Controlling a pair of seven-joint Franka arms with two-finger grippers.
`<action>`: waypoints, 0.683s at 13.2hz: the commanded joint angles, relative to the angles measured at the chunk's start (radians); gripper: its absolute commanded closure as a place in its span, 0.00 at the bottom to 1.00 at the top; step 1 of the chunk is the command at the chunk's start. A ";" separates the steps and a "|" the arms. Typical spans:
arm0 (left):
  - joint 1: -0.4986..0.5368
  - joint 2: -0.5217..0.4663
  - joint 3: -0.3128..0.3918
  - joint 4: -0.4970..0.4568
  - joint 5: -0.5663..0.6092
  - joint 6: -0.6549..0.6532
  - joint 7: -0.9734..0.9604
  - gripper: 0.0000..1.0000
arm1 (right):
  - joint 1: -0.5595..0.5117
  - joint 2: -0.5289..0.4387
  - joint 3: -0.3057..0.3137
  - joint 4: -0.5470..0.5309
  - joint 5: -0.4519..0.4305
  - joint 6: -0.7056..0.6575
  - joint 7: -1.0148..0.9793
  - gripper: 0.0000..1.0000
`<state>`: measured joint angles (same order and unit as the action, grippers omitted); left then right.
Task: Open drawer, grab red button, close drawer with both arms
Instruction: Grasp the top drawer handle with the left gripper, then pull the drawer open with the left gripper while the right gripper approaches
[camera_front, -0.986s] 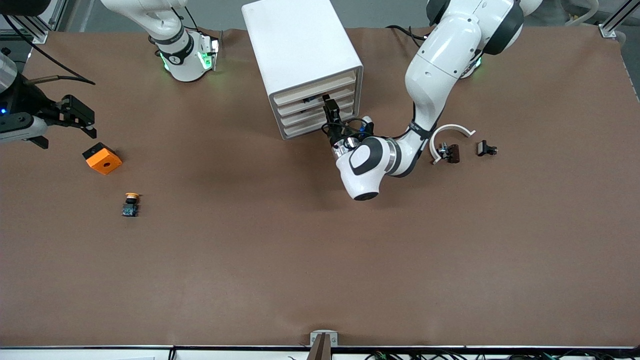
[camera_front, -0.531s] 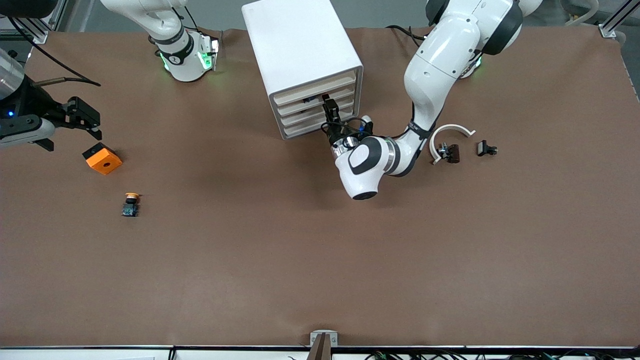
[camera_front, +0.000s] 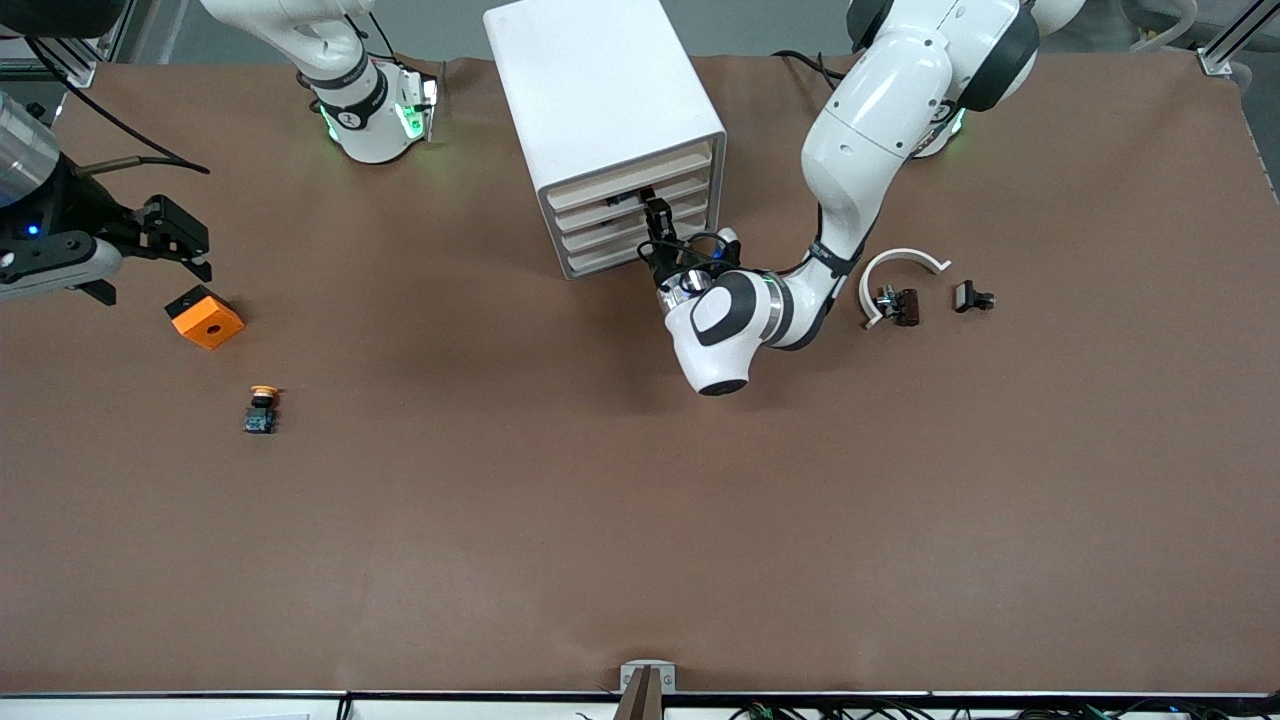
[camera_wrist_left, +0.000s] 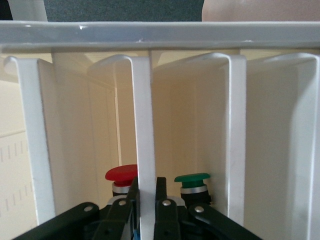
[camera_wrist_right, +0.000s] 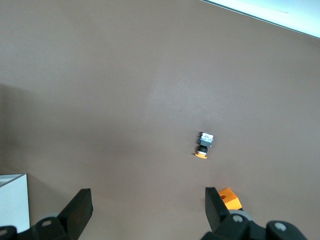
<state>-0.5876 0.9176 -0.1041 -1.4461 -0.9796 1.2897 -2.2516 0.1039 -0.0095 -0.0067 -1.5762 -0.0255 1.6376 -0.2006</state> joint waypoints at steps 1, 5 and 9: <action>0.011 0.006 0.007 0.013 -0.018 -0.010 -0.013 1.00 | 0.016 0.029 -0.009 0.047 0.007 -0.010 0.012 0.00; 0.080 0.004 0.023 0.023 -0.019 -0.003 -0.002 1.00 | 0.026 0.033 -0.009 0.048 -0.001 -0.012 0.012 0.00; 0.126 0.006 0.040 0.055 -0.016 0.000 -0.002 1.00 | 0.022 0.034 -0.010 0.048 0.009 -0.010 0.014 0.00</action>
<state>-0.4628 0.9177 -0.0855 -1.4135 -0.9814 1.2939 -2.2546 0.1161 0.0108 -0.0072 -1.5548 -0.0255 1.6375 -0.2006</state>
